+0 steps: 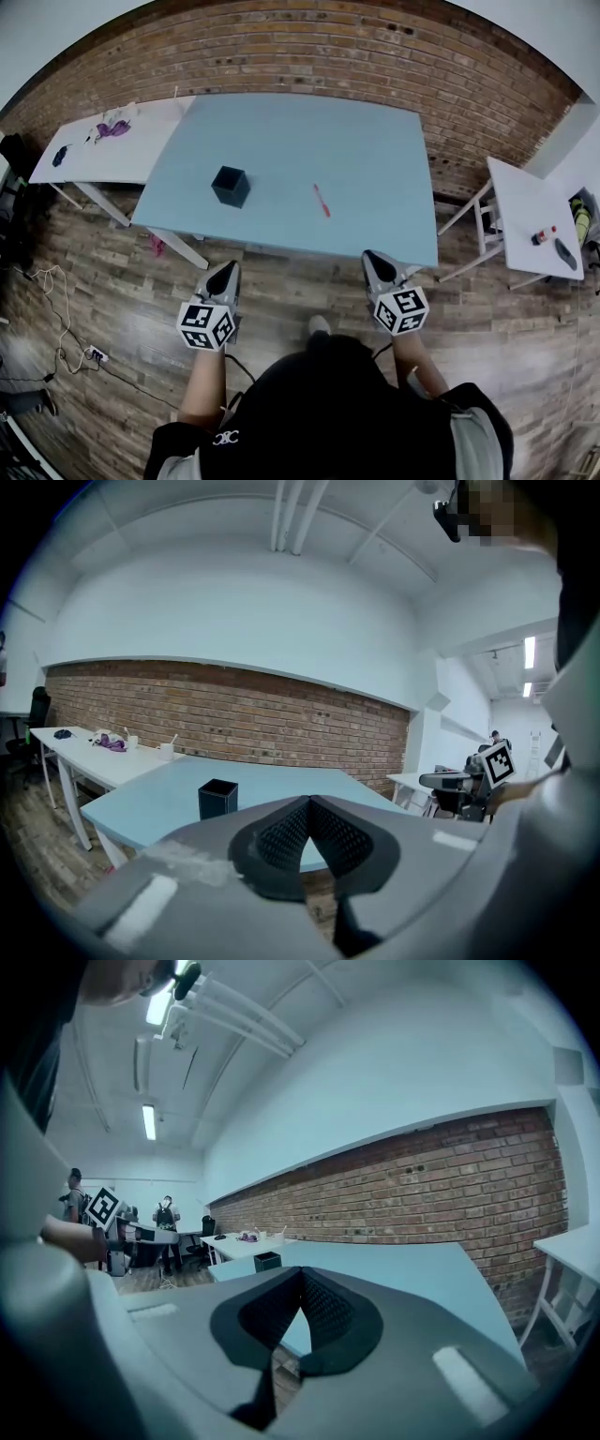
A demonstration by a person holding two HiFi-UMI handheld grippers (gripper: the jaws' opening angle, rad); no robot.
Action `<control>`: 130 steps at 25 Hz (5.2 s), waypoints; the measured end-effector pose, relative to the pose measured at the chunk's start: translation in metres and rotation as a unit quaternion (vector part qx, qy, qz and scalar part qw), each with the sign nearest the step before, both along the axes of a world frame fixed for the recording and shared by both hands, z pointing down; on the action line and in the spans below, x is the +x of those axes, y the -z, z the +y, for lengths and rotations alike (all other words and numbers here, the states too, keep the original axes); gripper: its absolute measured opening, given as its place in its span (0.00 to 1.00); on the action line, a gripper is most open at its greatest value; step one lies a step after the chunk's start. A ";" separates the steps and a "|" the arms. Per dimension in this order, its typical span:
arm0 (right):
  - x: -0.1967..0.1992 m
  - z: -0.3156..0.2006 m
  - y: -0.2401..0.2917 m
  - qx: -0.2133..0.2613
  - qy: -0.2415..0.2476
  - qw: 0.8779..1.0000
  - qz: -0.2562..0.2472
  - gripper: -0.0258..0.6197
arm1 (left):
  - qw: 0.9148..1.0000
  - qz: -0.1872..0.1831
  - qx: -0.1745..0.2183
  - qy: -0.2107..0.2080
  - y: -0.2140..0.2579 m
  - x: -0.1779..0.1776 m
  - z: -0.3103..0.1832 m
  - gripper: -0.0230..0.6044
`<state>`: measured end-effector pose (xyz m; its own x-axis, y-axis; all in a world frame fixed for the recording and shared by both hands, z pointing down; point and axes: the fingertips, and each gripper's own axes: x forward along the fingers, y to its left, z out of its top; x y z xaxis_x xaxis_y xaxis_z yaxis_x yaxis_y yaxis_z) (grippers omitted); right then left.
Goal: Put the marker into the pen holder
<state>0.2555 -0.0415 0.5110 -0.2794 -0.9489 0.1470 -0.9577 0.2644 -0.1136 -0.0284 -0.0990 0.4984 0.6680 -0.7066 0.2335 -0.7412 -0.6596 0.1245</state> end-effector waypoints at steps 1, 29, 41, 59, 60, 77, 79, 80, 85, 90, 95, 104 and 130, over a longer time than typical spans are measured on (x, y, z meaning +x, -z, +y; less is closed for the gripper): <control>0.005 -0.010 0.000 -0.001 0.004 1.000 0.000 0.05 | 1.000 -0.002 -0.002 0.000 0.000 0.007 -0.007 0.05; 0.020 -0.194 -0.092 -0.139 0.030 0.989 0.049 0.09 | 0.999 -0.022 -0.011 -0.023 -0.005 0.062 -0.125 0.05; 0.005 -0.267 -0.182 -0.272 0.033 0.958 0.082 0.28 | 1.000 -0.023 -0.009 -0.010 -0.002 0.029 -0.132 0.05; 0.002 -0.305 -0.229 -0.338 0.017 0.934 0.118 0.28 | 0.997 -0.027 -0.033 0.062 -0.015 -0.026 -0.125 0.05; 0.003 -0.304 -0.229 -0.339 0.016 0.933 0.120 0.28 | 0.997 -0.027 -0.034 0.063 -0.015 -0.026 -0.125 0.05; -0.013 -0.285 -0.243 -0.377 0.016 0.920 0.106 0.12 | 0.997 -0.021 -0.031 0.070 -0.015 -0.025 -0.119 0.05; -0.007 -0.290 -0.238 -0.366 0.009 0.923 0.117 0.12 | 0.997 -0.021 -0.030 0.074 -0.015 -0.027 -0.116 0.05; -0.007 -0.295 -0.232 -0.348 0.010 0.930 0.116 0.12 | 0.997 -0.021 -0.029 0.075 -0.014 -0.028 -0.116 0.05; -0.006 -0.298 -0.198 -0.289 0.008 0.953 0.091 0.12 | 0.997 -0.013 -0.022 0.077 -0.011 -0.031 -0.118 0.05; -0.012 -0.296 -0.144 -0.218 0.012 0.975 0.047 0.11 | 0.997 -0.006 -0.020 0.072 -0.011 -0.028 -0.126 0.05; -0.020 -0.285 -0.070 -0.121 0.020 0.992 0.017 0.12 | 0.998 0.000 -0.022 0.059 -0.013 -0.019 -0.132 0.05; -0.039 -0.253 0.032 0.009 0.047 0.999 0.013 0.11 | 0.998 0.024 -0.032 0.049 -0.013 -0.012 -0.145 0.05; -0.003 -0.226 0.037 0.045 0.082 0.996 0.002 0.11 | 0.998 -0.016 -0.024 0.048 -0.010 0.034 -0.145 0.05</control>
<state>0.2529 -0.2673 0.4743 -0.4311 -0.9000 0.0648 -0.9012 0.4260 -0.0793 0.0053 -0.2438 0.5083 0.5892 -0.7548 0.2884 -0.8049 -0.5793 0.1285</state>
